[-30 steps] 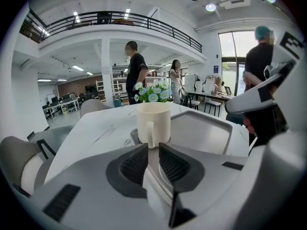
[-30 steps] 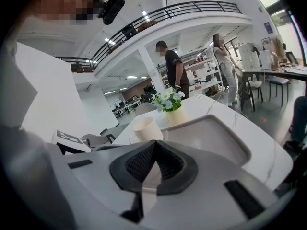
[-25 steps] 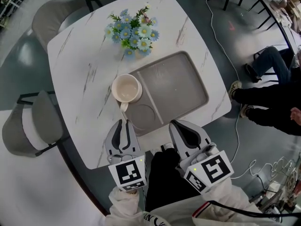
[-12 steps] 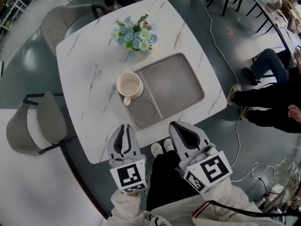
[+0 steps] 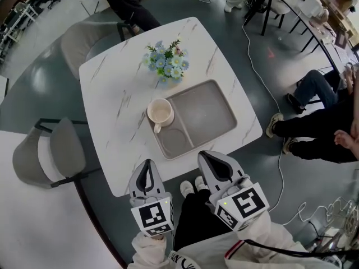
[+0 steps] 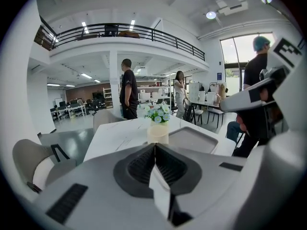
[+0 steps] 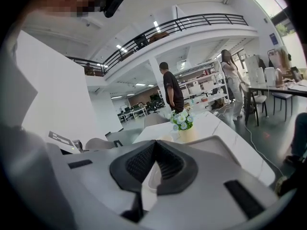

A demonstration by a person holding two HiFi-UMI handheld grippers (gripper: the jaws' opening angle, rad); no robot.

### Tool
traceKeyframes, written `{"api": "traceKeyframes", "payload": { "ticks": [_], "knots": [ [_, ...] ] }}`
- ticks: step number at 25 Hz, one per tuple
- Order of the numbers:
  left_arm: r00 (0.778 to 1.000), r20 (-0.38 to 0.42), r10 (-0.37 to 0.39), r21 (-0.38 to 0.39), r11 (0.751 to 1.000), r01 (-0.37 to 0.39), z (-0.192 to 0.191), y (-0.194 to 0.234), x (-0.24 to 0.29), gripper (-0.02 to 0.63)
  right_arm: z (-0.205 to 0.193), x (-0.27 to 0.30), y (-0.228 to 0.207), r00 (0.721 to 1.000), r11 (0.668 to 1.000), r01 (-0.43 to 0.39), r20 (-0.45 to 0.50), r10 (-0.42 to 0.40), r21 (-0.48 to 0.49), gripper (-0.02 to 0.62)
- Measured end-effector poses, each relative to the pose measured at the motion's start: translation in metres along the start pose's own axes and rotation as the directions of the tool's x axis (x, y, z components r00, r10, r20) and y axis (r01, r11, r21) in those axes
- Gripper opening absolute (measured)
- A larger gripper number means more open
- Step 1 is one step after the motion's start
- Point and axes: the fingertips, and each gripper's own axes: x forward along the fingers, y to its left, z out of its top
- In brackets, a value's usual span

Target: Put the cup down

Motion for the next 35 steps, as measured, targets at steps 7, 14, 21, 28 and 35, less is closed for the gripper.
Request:
{"api": "traceKeyframes", "payload": {
  "ticks": [7, 14, 21, 28, 35],
  "knots": [
    [0.999, 0.031, -0.029, -0.005, 1.0, 0.029, 0.031, -0.001, -0.039, 0.011, 0.035, -0.018, 0.025, 0.999, 0.999, -0.022, 0.035, 0.024, -0.035, 0.005],
    [0.996, 0.085, -0.039, -0.017, 0.999, 0.04, 0.071, -0.007, -0.081, 0.011, 0.068, -0.042, 0.045, 0.996, 0.996, -0.049, 0.066, 0.054, -0.071, 0.005],
    [0.99, 0.139, -0.031, -0.004, 0.999, 0.031, 0.093, -0.009, -0.112, 0.011, 0.085, -0.066, 0.057, 0.992, 0.992, -0.067, 0.102, 0.077, -0.102, 0.005],
    [0.981, 0.193, -0.035, -0.002, 0.999, 0.036, 0.119, -0.018, -0.134, 0.011, 0.097, -0.084, 0.064, 0.99, 0.989, -0.072, 0.112, 0.087, -0.13, 0.005],
    [0.978, 0.205, -0.047, 0.005, 0.999, 0.047, 0.125, -0.023, -0.143, 0.011, 0.102, -0.092, 0.07, 0.986, 0.986, -0.092, 0.126, 0.11, -0.139, 0.005]
  ]
}}
